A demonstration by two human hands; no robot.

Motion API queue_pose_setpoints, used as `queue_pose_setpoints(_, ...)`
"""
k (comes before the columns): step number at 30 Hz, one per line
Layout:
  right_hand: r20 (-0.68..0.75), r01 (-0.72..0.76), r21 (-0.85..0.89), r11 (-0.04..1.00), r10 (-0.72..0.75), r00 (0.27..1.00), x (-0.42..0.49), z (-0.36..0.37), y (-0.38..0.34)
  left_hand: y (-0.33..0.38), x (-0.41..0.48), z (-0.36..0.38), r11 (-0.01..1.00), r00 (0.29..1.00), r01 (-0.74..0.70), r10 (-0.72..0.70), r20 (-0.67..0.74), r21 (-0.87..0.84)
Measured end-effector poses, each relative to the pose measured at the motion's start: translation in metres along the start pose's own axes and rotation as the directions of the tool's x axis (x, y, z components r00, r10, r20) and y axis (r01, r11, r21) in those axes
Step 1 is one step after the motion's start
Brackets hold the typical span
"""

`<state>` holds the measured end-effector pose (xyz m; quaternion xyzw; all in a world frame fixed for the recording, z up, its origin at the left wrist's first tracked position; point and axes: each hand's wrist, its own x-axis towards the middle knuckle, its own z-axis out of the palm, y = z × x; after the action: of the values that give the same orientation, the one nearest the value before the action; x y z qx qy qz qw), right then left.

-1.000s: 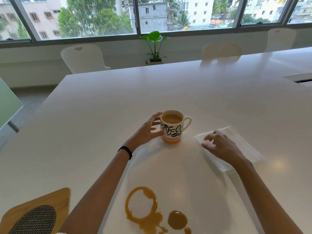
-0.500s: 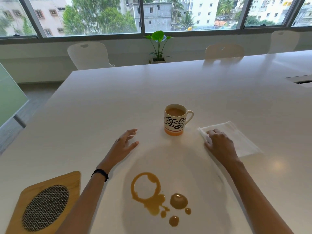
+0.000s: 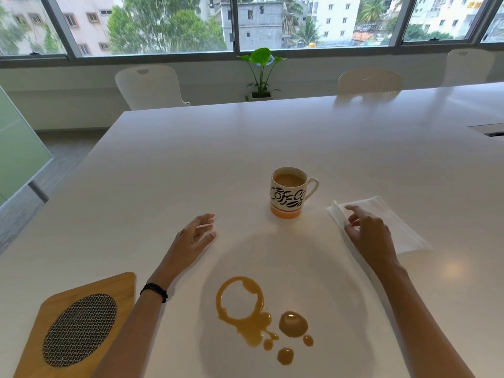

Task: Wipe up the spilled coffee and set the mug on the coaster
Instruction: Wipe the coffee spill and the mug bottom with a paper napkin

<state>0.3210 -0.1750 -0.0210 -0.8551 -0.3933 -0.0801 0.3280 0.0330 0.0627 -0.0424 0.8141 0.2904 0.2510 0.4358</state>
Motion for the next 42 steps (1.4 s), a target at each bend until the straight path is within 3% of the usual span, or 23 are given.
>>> queue_pose_setpoints(25,-0.008,0.037,-0.06,0.998,-0.037,0.999,-0.003,0.007,0.007,0.001,-0.002,0.0,0.999,0.999,0.036,-0.035,0.028,-0.022)
queue_pose_setpoints(32,-0.186,-0.025,-0.062,0.998,0.013,0.982,-0.002,-0.004,0.004,0.007,-0.004,0.003,1.0,1.0,0.001,-0.001,0.023,-0.001)
queue_pose_setpoints(37,-0.351,-0.084,0.02,0.996,0.086,0.933,-0.003,-0.026,-0.005,0.02,-0.008,0.01,1.0,0.999,-0.02,0.021,0.029,-0.019)
queue_pose_setpoints(42,-0.335,0.006,0.252,0.968,0.081,0.939,-0.015,-0.047,-0.031,0.036,-0.017,0.03,0.994,0.99,-0.042,0.055,0.13,-0.097)
